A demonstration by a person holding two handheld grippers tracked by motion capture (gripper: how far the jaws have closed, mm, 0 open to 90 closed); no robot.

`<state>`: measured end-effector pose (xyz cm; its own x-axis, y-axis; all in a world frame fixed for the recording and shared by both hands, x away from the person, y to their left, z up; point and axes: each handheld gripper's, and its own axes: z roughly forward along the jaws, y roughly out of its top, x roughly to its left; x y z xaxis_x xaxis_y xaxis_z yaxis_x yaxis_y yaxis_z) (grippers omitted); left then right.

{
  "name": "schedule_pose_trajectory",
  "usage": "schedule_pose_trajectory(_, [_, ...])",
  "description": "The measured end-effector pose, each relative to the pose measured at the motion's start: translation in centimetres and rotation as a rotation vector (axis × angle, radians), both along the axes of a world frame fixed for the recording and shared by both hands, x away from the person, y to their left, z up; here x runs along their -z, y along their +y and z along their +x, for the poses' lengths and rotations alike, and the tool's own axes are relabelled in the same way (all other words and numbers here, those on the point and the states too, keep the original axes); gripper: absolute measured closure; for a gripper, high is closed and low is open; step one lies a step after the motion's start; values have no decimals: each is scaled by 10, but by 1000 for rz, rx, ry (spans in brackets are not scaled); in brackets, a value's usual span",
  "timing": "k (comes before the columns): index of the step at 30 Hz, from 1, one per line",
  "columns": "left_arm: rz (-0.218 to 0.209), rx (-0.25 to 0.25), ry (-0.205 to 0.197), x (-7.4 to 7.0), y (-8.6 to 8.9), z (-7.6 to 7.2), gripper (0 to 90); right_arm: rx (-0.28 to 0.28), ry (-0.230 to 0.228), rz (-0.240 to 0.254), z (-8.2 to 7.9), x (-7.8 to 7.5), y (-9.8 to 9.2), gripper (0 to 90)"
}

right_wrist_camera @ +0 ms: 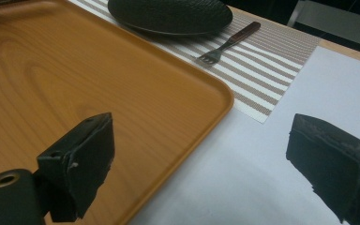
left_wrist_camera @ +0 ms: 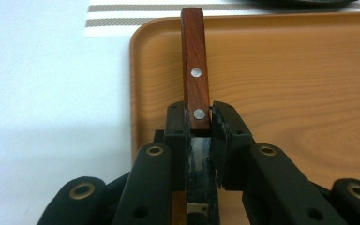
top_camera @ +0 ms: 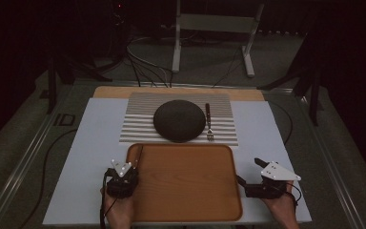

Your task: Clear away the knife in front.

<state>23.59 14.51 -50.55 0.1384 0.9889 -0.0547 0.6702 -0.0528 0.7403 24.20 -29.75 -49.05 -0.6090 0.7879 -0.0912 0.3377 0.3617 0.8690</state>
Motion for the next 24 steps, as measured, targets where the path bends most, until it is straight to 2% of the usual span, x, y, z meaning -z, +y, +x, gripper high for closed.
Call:
schedule_pose_trajectory(8, [-10,-28,15,5,10,-10,781,0,1,-1,0,0,0,79])
schedule_pose_trajectory(24, [-9,-41,28,7,10,-20,780,0,1,-1,0,0,0,79])
